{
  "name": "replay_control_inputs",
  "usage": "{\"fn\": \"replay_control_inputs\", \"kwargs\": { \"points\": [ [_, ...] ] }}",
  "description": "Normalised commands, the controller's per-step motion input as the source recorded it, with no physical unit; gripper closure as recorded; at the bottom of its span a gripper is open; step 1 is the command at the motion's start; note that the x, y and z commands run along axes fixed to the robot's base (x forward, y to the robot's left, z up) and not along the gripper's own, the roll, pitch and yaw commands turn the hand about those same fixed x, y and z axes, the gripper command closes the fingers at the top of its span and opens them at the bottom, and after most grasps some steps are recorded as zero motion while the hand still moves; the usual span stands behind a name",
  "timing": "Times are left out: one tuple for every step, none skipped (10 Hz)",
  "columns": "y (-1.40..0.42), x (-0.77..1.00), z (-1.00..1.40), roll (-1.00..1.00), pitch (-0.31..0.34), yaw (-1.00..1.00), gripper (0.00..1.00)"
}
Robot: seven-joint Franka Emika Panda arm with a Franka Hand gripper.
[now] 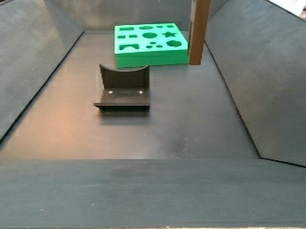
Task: Pick up the square-circle object. Move up. Place the square-circle object on the fixture. Regrasp the square-circle object. Rotate the square-circle object. Move to above the board. Insert the square-circle object.
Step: Rotate the square-circle object.
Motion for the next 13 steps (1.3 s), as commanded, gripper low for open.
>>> {"fn": "replay_control_inputs", "kwargs": {
  "points": [
    [0.00,0.00,-1.00,-0.28,-0.063,0.13,1.00],
    [0.01,0.01,-1.00,-0.23,-0.064,0.07,1.00],
    [0.01,0.01,-1.00,-0.18,-0.050,0.02,1.00],
    [0.01,0.02,-1.00,-0.16,-0.052,0.01,1.00],
    [0.02,0.01,-1.00,-0.15,-0.057,0.00,1.00],
    [0.02,0.01,-0.99,-0.13,-0.067,0.00,1.00],
    [0.02,0.01,-0.74,-0.11,-0.070,-0.01,1.00],
    [0.02,0.01,-0.56,-0.09,-0.070,-0.01,1.00],
    [0.02,0.01,-0.38,-0.08,-0.066,-0.02,1.00],
    [0.02,0.01,-0.21,-0.07,-0.066,-0.02,1.00],
    [0.02,-0.01,-0.18,-0.07,-0.052,-0.02,1.00],
    [0.02,-0.02,-0.18,-0.07,-0.049,-0.02,1.00],
    [0.02,-0.02,-0.18,-0.07,-0.049,-0.02,1.00]
  ]
}}
